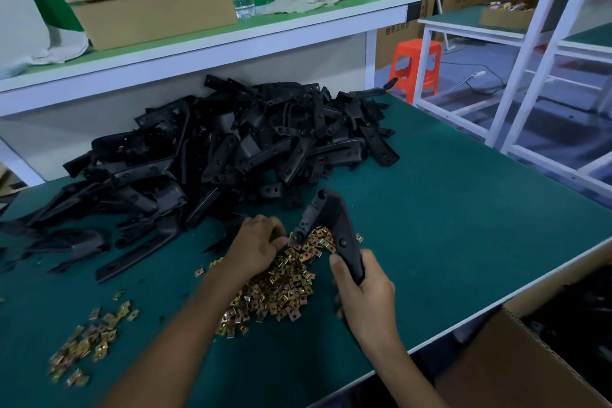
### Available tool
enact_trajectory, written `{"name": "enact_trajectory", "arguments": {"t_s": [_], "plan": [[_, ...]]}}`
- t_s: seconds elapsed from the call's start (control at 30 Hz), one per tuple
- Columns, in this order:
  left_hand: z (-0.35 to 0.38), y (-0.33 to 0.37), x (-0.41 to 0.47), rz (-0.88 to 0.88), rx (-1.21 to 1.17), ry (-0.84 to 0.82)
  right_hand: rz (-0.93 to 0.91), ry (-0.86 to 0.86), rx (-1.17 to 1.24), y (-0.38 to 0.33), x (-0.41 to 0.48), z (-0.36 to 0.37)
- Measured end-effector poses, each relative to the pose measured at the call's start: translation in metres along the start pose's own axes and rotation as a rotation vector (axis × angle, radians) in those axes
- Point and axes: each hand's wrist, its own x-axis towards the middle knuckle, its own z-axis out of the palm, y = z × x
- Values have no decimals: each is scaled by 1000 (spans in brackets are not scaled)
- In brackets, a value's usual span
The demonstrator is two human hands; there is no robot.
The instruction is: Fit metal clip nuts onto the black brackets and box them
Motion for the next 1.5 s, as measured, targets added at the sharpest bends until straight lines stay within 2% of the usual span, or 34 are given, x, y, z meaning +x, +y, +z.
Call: {"name": "enact_trajectory", "arguments": {"t_s": [0.2,0.33,0.47,0.63,0.83,1.1,1.27,1.4,1.47,1.5], "plan": [[-6,15,-44,-166,-550,180,9,-57,7,4,1,-1],[-8,29,-86,-212,-1150,191,-21,-81,-59,8,4,-2],[-15,33,-103,-176,-1309,171,-40,-133,-84,6,3,0],[-23,33,-107,-207,-1247,196,-58,-168,-111,4,0,3],[-23,34,-106,-254,-1311,199,-48,-177,-116,4,1,3],[-29,31,-109,-208,-1199,161,-91,-202,-185,2,0,2],[-30,29,-106,-287,-1150,44,-122,-197,-243,4,0,3],[-26,29,-99,-285,-1092,13,-126,-151,-229,4,0,4],[-21,29,-88,-299,-1091,39,-99,-116,-173,3,0,4],[-17,27,-79,-303,-1013,96,-77,-97,-143,2,0,4]]}}
